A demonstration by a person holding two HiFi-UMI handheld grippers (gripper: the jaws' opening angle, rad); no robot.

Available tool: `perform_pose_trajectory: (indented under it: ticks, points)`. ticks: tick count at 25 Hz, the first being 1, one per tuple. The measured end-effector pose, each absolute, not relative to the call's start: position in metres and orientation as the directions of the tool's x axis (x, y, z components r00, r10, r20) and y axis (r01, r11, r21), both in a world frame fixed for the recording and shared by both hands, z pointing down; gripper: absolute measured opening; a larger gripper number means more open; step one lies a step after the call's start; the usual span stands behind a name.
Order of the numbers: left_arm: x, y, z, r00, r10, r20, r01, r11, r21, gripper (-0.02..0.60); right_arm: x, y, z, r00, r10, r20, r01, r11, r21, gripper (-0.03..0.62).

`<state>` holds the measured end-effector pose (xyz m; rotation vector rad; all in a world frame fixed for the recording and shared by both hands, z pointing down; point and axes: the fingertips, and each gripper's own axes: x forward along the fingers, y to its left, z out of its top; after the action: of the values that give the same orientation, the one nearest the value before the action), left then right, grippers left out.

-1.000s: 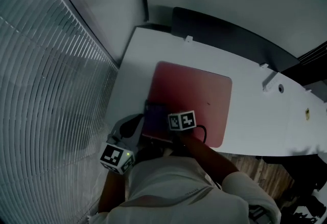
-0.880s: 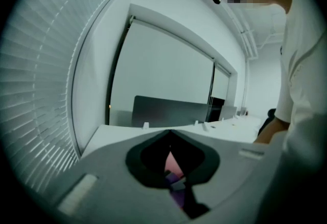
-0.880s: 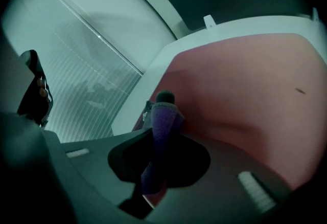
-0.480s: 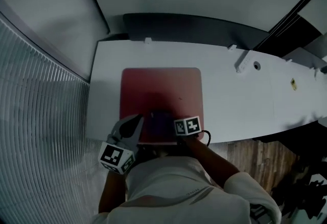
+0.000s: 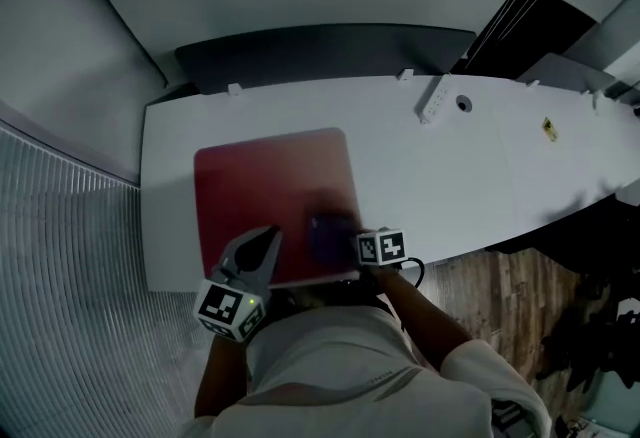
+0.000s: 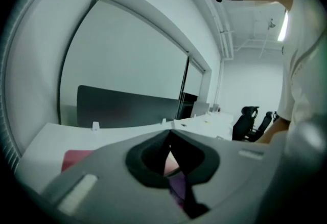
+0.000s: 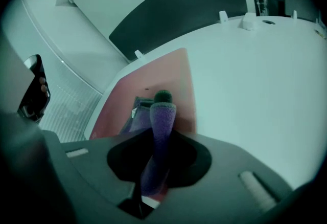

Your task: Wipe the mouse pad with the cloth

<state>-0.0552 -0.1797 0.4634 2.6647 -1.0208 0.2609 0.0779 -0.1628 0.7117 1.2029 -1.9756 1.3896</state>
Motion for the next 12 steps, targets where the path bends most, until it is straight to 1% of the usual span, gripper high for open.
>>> perform_pose_trajectory:
  ticks: [7,12]
  points:
    - [-0.036,-0.18,0.469,0.742,-0.612,0.272,-0.666,-0.72,0.195,0.003,0.132,-0.156,0.714,-0.468,-0.431,0.771,-0.864,0.04,-0.502,0.081]
    - [-0.032,-0.18,0.47,0.742,-0.613,0.271,-0.666,-0.719,0.198,0.003,0.157,-0.155,0.712,-0.429,-0.455,0.781,-0.883,0.026,-0.47,0.055]
